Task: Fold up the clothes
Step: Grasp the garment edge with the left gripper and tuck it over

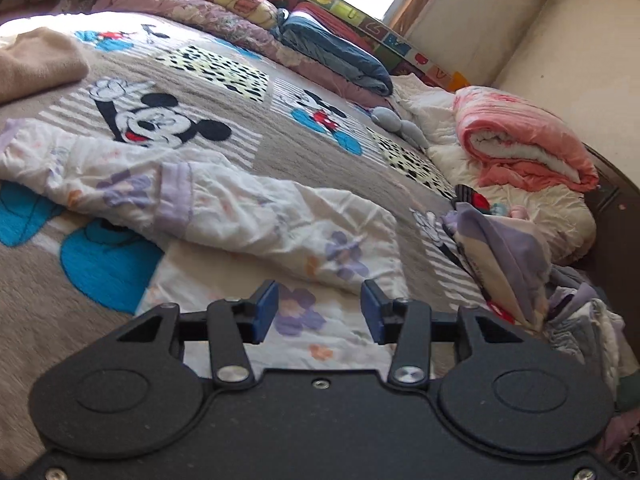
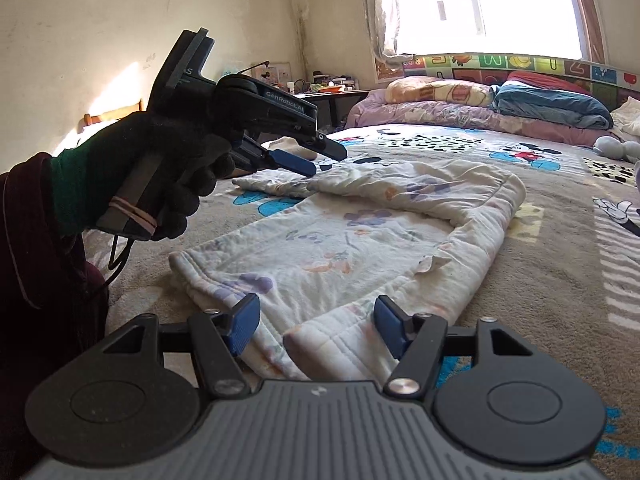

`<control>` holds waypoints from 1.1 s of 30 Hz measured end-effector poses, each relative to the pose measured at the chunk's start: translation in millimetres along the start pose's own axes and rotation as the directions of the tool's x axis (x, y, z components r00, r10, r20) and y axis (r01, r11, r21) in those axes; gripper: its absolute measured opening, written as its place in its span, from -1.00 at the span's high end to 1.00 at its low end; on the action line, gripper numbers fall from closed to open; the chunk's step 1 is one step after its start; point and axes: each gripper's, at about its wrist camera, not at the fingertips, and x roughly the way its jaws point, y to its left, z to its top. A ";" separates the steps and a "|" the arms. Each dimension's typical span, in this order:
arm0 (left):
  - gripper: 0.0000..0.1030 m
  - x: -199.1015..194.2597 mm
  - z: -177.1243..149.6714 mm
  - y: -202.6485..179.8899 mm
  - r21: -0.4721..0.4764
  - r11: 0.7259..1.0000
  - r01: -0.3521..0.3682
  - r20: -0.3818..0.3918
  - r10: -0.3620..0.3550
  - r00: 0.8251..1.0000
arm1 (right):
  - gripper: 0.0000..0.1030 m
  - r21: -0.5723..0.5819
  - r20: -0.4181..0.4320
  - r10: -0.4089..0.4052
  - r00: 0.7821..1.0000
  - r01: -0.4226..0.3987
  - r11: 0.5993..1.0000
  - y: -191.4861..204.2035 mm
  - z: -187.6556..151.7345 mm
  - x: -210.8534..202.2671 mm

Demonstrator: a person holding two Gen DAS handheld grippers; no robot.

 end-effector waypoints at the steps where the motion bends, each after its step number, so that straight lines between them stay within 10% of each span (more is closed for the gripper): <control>1: 0.16 1.0 -11.4 -7.7 -0.025 0.997 0.068 -0.047 -0.069 0.997 | -0.24 -0.007 0.001 0.007 1.000 -0.007 1.000 1.8 0.1 -6.5; 11: 0.17 24.3 -75.3 -38.7 -0.060 0.989 0.134 -0.255 -0.145 0.956 | -0.24 -0.018 -0.046 0.011 0.999 -0.012 1.000 11.3 -8.9 -28.0; 14: 0.91 29.2 -86.6 -41.7 -0.034 0.990 0.137 -0.281 -0.141 0.949 | -0.28 -0.025 -0.051 0.019 0.999 -0.021 0.999 15.6 -11.0 -23.7; 28: 0.81 32.9 -98.0 -10.3 -0.066 0.991 0.117 -0.274 -0.130 0.953 | -0.28 -0.010 -0.002 -0.002 1.000 0.002 1.000 7.2 -8.1 -29.2; 33: 0.79 16.0 -83.5 -16.5 0.023 0.994 0.105 -0.238 -0.097 0.966 | -0.33 -0.045 -0.105 0.017 0.994 -0.022 0.999 16.9 -12.1 2.8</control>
